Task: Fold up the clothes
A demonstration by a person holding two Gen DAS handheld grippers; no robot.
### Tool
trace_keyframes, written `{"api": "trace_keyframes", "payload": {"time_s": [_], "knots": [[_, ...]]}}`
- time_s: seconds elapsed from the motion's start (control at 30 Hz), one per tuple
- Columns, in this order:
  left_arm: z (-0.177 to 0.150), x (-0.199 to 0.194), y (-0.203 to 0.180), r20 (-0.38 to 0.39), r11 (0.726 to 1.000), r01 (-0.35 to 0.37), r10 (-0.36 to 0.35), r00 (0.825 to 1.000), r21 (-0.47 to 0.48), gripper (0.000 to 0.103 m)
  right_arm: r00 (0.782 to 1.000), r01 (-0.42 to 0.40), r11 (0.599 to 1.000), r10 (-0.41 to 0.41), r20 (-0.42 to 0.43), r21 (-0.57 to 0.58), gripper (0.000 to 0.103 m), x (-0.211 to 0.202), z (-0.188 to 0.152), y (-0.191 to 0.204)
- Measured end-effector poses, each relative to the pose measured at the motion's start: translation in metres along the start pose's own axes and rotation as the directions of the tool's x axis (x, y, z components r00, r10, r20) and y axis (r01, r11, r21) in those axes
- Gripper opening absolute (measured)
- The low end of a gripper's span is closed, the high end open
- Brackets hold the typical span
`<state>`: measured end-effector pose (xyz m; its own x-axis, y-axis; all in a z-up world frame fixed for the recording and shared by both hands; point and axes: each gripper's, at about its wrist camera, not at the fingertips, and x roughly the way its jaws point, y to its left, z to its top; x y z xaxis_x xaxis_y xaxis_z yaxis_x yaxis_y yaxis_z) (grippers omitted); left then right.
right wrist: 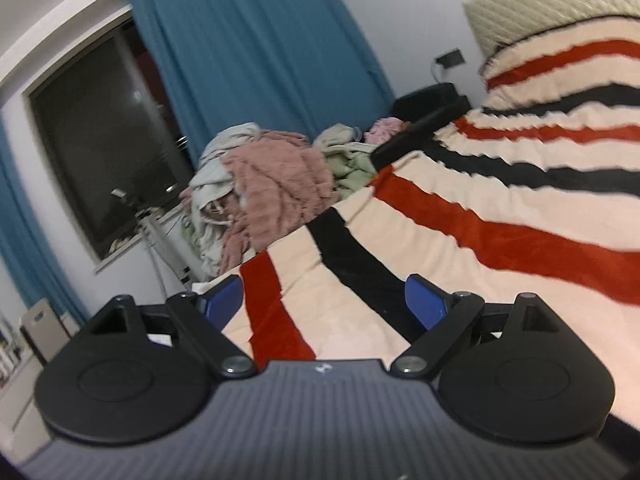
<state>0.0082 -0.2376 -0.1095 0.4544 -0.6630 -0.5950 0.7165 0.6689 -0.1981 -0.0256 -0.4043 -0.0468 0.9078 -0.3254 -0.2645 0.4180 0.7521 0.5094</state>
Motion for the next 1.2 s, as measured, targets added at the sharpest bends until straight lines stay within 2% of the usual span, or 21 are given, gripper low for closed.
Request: {"api": "trace_keyframes", "payload": {"time_s": [0.07,0.1,0.2,0.3,0.37,0.43,0.53,0.6,0.67,0.7,0.73,0.87,1.0,1.07,1.1,1.13,1.2], "knots": [[0.002,0.005,0.005,-0.01,1.0,0.001,-0.001,1.0,-0.027,0.065,1.0,0.007,1.0,-0.007,-0.009,-0.007,0.089,0.005,-0.004,-0.001],[0.002,0.008,0.008,-0.015,0.999,0.001,-0.002,1.0,-0.04,0.056,1.0,0.009,1.0,-0.009,-0.014,-0.019,0.089,0.009,-0.006,0.001],[0.005,0.016,0.016,-0.03,0.997,0.001,-0.004,1.0,-0.08,0.011,1.0,0.011,0.998,-0.012,-0.012,-0.069,0.089,0.015,-0.01,0.008],[0.007,0.024,0.025,-0.044,0.993,0.001,-0.006,0.999,-0.12,0.004,1.0,-0.004,0.995,0.004,-0.004,-0.102,0.089,0.014,-0.013,0.013],[0.009,0.018,0.032,-0.04,0.988,0.008,-0.014,0.999,-0.157,0.004,1.0,-0.014,0.994,0.016,0.013,-0.104,0.089,0.008,-0.012,0.015],[0.012,-0.025,0.049,0.013,0.971,0.033,-0.03,0.999,-0.237,0.004,0.999,-0.018,0.994,0.022,0.03,-0.106,0.089,0.003,-0.011,0.017],[0.006,-0.097,0.074,0.113,0.925,0.042,0.001,0.994,-0.378,0.004,0.999,-0.022,0.991,0.028,0.042,-0.131,0.089,-0.003,-0.011,0.024],[-0.003,-0.138,0.087,0.173,0.89,0.034,0.051,0.984,-0.455,0.004,0.998,-0.026,0.988,0.034,0.05,-0.152,0.089,-0.008,-0.011,0.031],[-0.017,-0.172,0.099,0.202,0.849,0.016,0.107,0.974,-0.528,0.004,0.998,-0.041,0.984,0.05,0.048,-0.174,0.089,-0.012,-0.014,0.038],[-0.027,-0.184,0.106,0.195,0.821,-0.001,0.136,0.971,-0.571,0.004,0.997,-0.053,0.981,0.062,0.041,-0.188,0.089,-0.013,-0.016,0.043],[-0.034,-0.19,0.111,0.182,0.804,-0.02,0.158,0.971,-0.594,0.004,0.997,-0.068,0.977,0.076,0.032,-0.203,0.089,-0.014,-0.019,0.047],[-0.045,-0.187,0.12,0.108,0.792,-0.108,0.214,0.971,-0.6,0.004,0.99,-0.139,0.951,0.133,-0.04,-0.276,0.089,-0.014,-0.034,0.069],[-0.056,-0.184,0.13,0.033,0.776,-0.196,0.269,0.963,-0.6,0.007,0.976,-0.21,0.921,0.179,-0.122,-0.328,0.089,-0.011,-0.047,0.087],[-0.062,-0.182,0.134,-0.005,0.766,-0.24,0.295,0.955,-0.597,0.015,0.973,-0.221,0.913,0.18,-0.147,-0.344,0.089,-0.011,-0.053,0.092],[-0.065,-0.181,0.137,-0.023,0.76,-0.261,0.308,0.951,-0.595,0.021,0.971,-0.226,0.91,0.181,-0.158,-0.347,0.089,-0.011,-0.055,0.093],[-0.067,-0.18,0.139,-0.042,0.755,-0.283,0.322,0.946,-0.592,0.032,0.969,-0.231,0.909,0.183,-0.167,-0.348,0.089,-0.011,-0.056,0.094],[-0.069,-0.182,0.137,-0.046,0.762,-0.294,0.329,0.943,-0.577,0.044,0.966,-0.24,0.908,0.188,-0.177,-0.345,0.089,-0.012,-0.057,0.094]]}}
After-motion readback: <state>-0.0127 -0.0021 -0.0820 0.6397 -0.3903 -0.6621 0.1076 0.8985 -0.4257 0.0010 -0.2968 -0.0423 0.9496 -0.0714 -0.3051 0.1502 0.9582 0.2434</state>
